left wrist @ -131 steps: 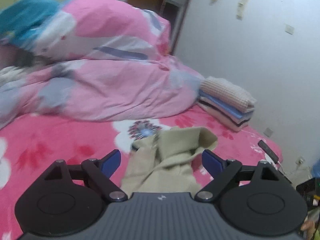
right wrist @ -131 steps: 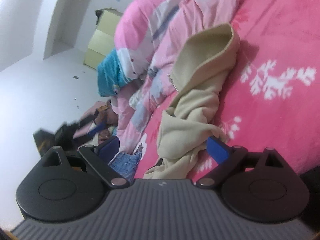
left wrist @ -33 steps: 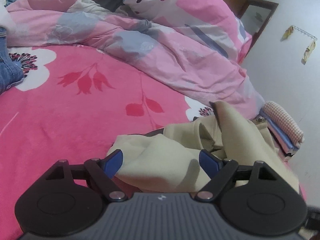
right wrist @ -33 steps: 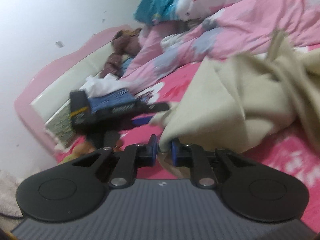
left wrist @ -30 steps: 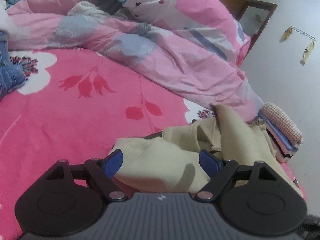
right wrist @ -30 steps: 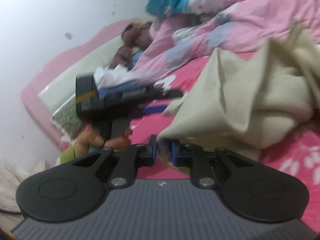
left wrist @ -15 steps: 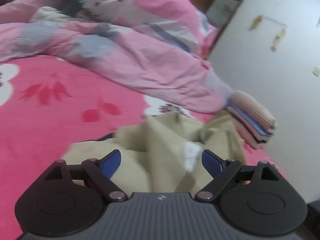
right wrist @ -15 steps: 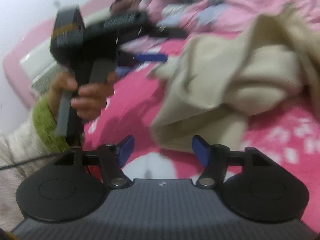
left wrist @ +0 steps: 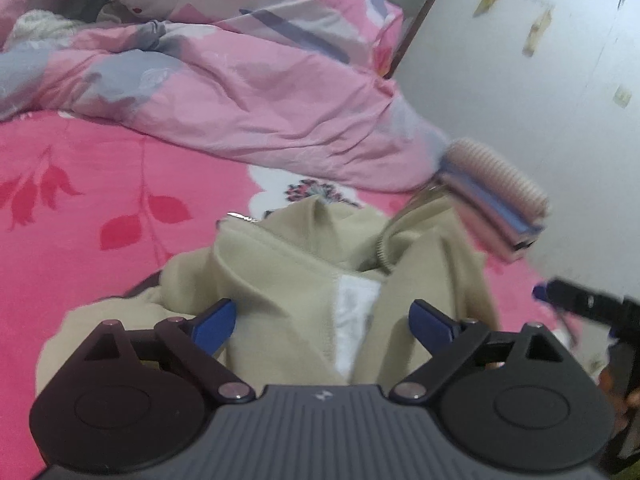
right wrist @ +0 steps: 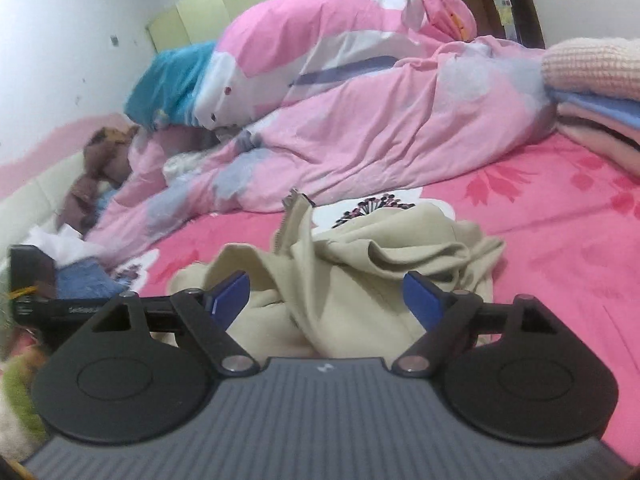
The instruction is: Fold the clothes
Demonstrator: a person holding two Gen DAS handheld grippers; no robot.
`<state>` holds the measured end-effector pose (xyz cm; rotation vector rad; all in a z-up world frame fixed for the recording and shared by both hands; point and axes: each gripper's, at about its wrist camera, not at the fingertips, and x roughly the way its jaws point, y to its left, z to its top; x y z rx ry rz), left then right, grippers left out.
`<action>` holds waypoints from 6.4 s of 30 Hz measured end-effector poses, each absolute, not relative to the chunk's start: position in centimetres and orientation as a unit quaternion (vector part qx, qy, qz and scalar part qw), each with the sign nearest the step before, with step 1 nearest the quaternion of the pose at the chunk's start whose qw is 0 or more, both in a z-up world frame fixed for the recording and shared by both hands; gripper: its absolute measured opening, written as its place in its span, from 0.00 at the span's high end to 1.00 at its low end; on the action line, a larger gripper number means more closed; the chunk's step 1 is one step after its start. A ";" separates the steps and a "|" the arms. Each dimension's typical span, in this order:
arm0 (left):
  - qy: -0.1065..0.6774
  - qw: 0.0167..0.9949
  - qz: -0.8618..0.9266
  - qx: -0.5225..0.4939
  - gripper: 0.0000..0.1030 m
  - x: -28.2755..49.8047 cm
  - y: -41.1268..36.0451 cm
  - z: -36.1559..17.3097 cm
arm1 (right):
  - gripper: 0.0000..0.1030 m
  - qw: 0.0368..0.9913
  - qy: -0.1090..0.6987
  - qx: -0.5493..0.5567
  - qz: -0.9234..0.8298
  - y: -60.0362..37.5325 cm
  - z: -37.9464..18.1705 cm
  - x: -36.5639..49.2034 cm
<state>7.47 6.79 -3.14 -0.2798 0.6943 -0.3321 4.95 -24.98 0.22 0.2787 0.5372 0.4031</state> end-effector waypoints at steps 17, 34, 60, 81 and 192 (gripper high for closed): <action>0.318 0.933 -0.131 -0.107 0.73 6.8 6.6 -2.4 | 0.95 0.934 0.271 0.079 0.221 -19.9 -2.3 8.5; 0.354 0.873 -0.326 -0.074 0.80 1.8 -0.5 -3.6 | 0.96 0.933 0.316 0.121 0.122 -29.6 -5.9 -2.7; 0.294 0.941 -0.143 -0.090 0.13 5.9 3.5 -1.3 | 0.51 0.927 0.247 0.220 0.177 -28.9 -1.9 1.7; 0.353 0.920 -0.054 -0.162 0.51 8.0 7.5 -3.6 | 0.51 0.912 0.317 0.192 0.174 -24.2 -9.5 7.9; 0.283 0.937 -0.186 0.090 0.27 8.7 -4.0 3.4 | 0.46 0.916 0.329 0.061 0.221 -17.8 -9.1 3.8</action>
